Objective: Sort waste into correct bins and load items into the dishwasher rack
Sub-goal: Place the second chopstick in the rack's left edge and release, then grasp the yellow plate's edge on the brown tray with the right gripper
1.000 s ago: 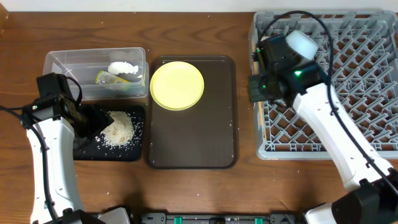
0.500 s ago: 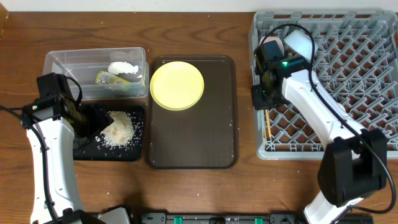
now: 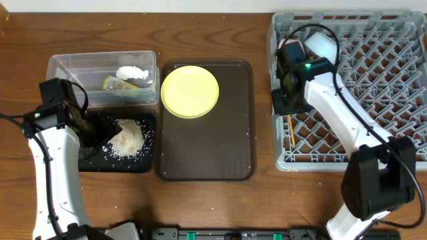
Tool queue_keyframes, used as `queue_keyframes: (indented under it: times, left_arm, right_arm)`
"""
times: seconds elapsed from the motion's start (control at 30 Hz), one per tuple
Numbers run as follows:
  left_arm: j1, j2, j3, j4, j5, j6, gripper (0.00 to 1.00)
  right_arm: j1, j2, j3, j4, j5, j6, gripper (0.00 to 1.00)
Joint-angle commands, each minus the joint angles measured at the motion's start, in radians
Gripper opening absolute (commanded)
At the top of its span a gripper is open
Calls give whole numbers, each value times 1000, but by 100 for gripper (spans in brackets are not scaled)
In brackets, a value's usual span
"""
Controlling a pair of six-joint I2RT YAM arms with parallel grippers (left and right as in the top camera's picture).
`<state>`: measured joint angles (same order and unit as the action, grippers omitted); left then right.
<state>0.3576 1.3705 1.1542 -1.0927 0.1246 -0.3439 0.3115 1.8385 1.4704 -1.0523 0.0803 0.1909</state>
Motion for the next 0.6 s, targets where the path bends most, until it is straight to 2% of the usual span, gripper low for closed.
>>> queue_keyframes:
  times: [0.0,0.07,0.23,0.57]
  left_arm:
    - [3,-12,8,-2,-2,-6,83]
    - [3,-12,8,-2,-2,-6,83]
    - [3,-12,8,-2,-2,-6,83]
    - [3,-12,8,-3,-2,-6,83]
  right_arm:
    - [2,-79,73,58,-10,-6,40]
    - [14,-95,80,120,-36,-7,47]
    - [63,-79,79,283,-210,-12,49]
    - [212,121,79,498,-200,11,54]
